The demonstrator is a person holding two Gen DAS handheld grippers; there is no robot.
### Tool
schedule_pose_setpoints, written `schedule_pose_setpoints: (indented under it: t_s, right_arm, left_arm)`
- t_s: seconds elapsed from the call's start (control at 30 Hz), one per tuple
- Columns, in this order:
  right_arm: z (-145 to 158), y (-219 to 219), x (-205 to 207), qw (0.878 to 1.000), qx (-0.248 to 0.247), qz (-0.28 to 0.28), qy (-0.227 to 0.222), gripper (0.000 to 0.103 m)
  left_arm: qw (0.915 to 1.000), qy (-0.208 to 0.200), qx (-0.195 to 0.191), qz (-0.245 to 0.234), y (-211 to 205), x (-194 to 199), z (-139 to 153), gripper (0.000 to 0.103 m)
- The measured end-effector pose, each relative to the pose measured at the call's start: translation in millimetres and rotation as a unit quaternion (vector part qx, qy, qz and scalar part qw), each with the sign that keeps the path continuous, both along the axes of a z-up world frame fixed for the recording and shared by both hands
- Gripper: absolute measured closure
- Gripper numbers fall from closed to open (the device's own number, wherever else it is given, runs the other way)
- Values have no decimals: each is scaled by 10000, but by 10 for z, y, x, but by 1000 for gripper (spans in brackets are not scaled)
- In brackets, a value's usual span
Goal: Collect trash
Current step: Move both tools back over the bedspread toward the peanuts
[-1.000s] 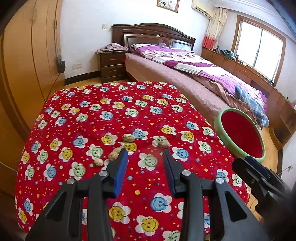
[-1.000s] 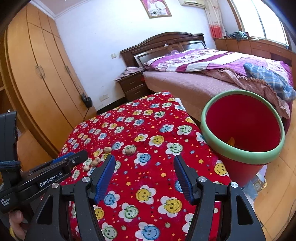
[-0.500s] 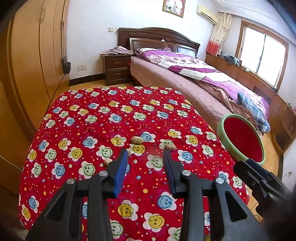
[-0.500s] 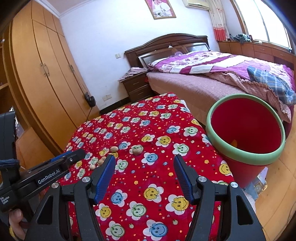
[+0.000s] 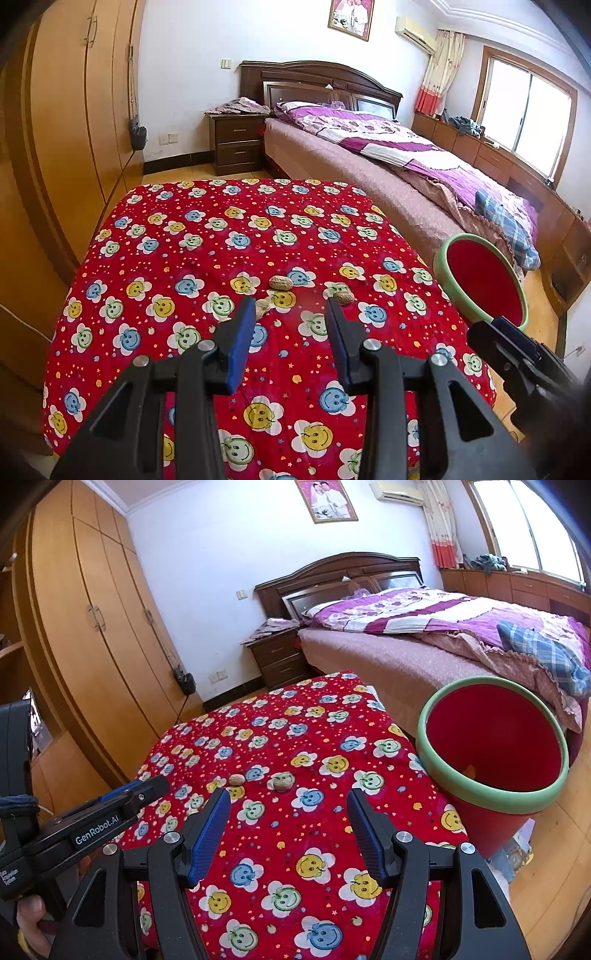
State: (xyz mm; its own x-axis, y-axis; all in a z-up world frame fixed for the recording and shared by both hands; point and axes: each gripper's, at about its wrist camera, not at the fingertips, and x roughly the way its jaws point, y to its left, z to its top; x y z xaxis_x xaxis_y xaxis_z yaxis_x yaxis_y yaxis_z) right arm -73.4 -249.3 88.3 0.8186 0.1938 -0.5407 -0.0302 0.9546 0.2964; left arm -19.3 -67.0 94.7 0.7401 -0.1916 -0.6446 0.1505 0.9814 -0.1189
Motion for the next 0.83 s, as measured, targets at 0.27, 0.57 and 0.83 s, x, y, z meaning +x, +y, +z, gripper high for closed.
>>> schedule_pose_setpoints:
  t_s: [0.27,0.57,0.83]
  right_arm:
    - [21,16,-7,10000,-9,11,-46,36]
    - [43,40,-20,10000,-21,38,-76,36]
    - [45,52,-17,10000,-21,40,-79,36]
  left_arm:
    - [10000,-53,0,28,14,-30,40,64]
    - [10000,-62,8,44,28,-34,51,64]
    - [9999,-82,20,81,73,-41,86,64]
